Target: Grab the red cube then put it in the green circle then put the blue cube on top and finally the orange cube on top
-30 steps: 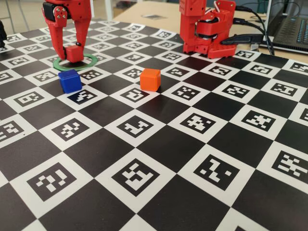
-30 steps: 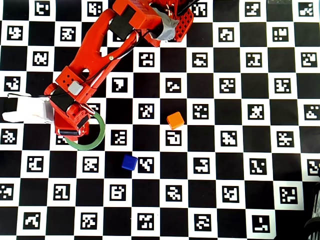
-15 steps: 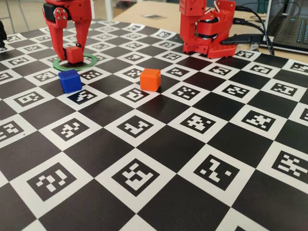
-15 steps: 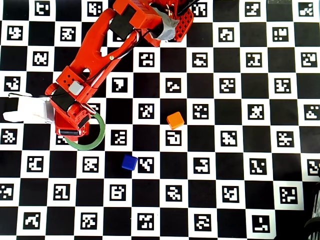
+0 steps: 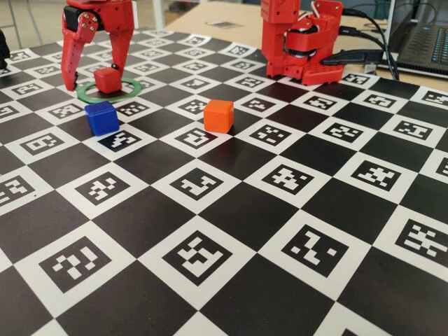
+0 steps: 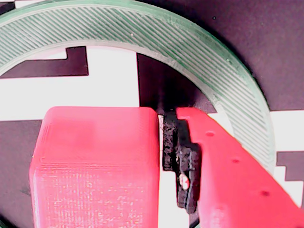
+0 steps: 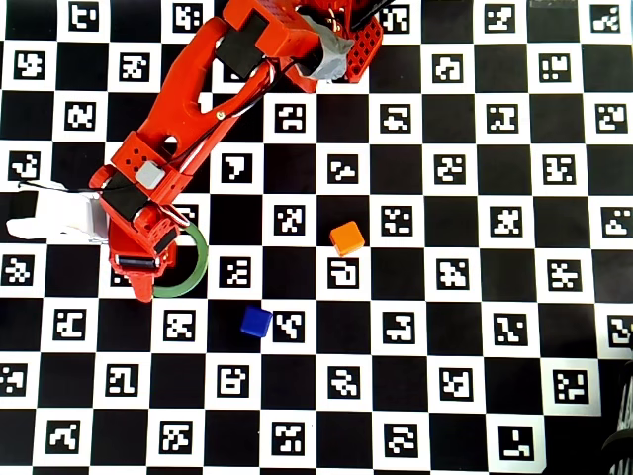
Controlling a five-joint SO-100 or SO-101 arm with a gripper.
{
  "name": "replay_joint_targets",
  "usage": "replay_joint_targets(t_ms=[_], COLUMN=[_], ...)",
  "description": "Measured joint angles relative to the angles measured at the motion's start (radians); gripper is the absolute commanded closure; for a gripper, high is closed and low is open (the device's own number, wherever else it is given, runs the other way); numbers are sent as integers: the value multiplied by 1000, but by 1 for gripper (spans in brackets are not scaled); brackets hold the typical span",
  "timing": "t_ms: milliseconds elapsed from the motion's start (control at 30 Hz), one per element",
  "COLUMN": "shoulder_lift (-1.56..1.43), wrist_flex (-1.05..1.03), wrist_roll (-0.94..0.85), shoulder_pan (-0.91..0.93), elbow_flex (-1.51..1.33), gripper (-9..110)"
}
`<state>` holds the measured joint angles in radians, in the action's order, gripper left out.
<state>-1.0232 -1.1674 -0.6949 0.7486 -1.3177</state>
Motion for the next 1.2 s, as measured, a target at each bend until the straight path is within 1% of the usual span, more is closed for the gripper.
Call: replay_joint_targets(t_ms=[367, 600, 867, 1033, 1200], shoulder_lift=[-15, -106, -239, -299, -307], wrist_flex=[-78, -164, -272, -368, -499], wrist_roll=[-21, -17, -31, -25, 18], shoulder_pan=[23, 25, 25, 15, -48], elbow_flex=[41, 101, 103, 193, 324], gripper=[59, 59, 59, 59, 59])
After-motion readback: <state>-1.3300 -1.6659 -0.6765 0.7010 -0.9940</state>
